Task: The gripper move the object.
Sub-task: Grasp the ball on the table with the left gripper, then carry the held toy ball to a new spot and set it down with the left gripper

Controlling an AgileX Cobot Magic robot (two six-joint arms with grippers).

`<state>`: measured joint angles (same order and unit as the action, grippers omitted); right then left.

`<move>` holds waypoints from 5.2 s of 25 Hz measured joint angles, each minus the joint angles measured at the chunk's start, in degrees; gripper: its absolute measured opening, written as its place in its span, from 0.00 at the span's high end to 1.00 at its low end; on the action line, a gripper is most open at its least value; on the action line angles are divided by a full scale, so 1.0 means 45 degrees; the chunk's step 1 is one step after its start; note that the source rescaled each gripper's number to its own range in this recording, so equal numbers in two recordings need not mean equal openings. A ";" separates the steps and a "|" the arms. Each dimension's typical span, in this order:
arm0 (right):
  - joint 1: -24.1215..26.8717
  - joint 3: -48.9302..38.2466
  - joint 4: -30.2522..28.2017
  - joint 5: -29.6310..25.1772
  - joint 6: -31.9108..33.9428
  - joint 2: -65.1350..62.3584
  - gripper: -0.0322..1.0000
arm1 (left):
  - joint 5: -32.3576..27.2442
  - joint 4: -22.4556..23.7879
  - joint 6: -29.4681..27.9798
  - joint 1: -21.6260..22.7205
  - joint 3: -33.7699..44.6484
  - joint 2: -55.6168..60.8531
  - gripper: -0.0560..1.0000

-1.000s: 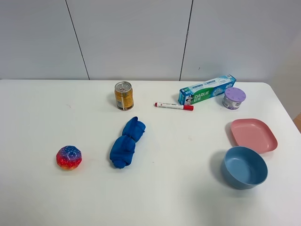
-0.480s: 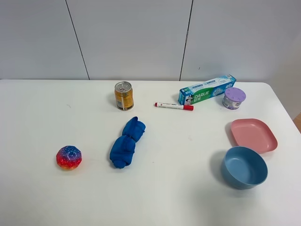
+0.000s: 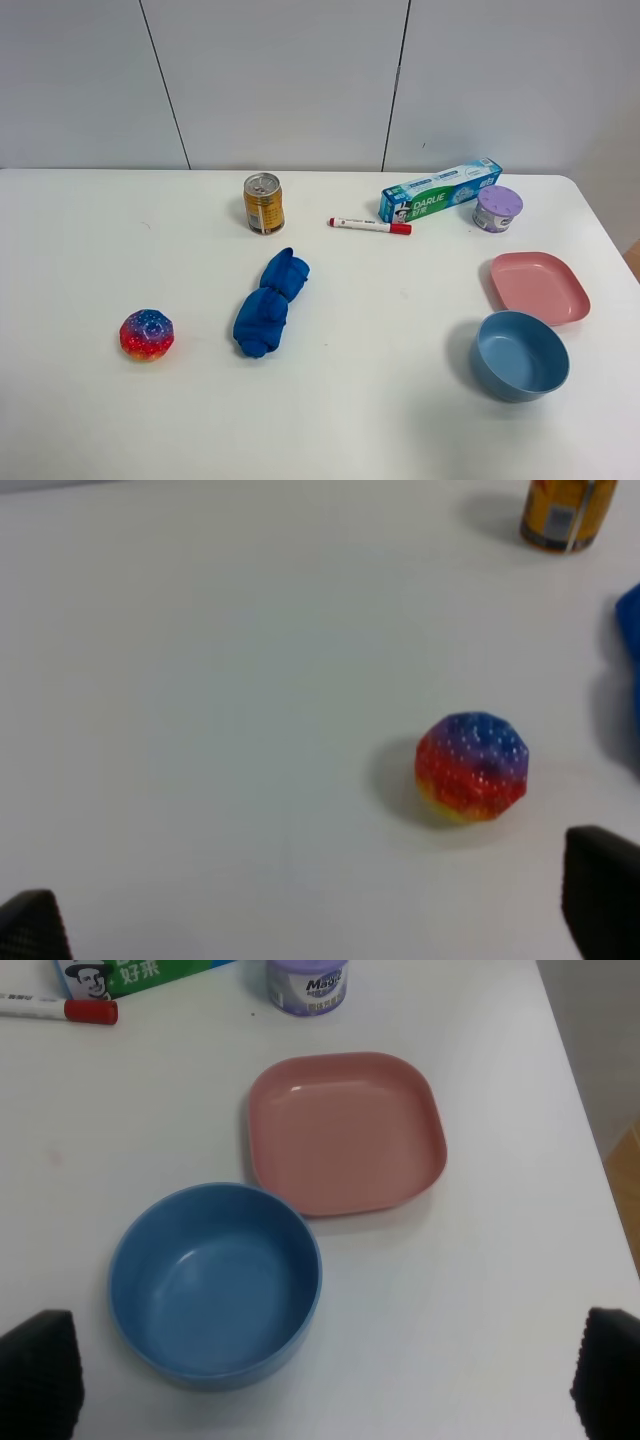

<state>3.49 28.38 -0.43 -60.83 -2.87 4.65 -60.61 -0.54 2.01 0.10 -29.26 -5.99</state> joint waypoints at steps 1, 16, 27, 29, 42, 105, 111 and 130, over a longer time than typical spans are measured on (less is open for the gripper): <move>0.0000 0.0000 0.0000 0.0000 0.0000 0.0000 0.00 | 0.0004 -0.0105 0.0000 0.0000 -0.0085 -0.0561 0.00; 0.0000 0.0000 0.0000 0.0000 0.0000 0.0000 0.00 | 0.2469 -0.1443 0.0868 -0.0312 -0.1200 -0.9310 0.00; 0.0000 0.0000 0.0000 0.0000 0.0000 0.0000 0.00 | 0.5867 -0.1443 0.1108 -0.4577 -0.1200 -1.2622 0.00; 0.0000 0.0000 0.0000 0.0000 0.0000 0.0000 0.00 | 0.6129 -0.1431 0.1108 -0.4690 -0.1200 -1.3293 0.00; 0.0000 0.0000 0.0000 0.0000 0.0000 0.0000 0.00 | 0.7848 -0.0611 0.1108 -0.4724 -0.1200 -1.5841 0.00; 0.0000 0.0000 0.0000 0.0000 0.0000 0.0000 0.00 | 0.9285 -0.0097 0.0989 -0.4107 -0.1224 -1.9371 0.91; 0.0000 0.0000 0.0000 0.0000 0.0000 0.0000 0.00 | 0.7648 -0.0856 0.0749 -0.4914 -0.2987 -1.6484 0.91; 0.0000 0.0000 -0.0005 0.0000 0.0000 0.0000 0.00 | 0.6764 -0.1398 0.1159 -0.9973 -1.4776 -2.3479 0.91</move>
<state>3.49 28.38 -0.45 -60.83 -2.87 4.65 -30.17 -6.83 7.22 -44.77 -95.75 -111.65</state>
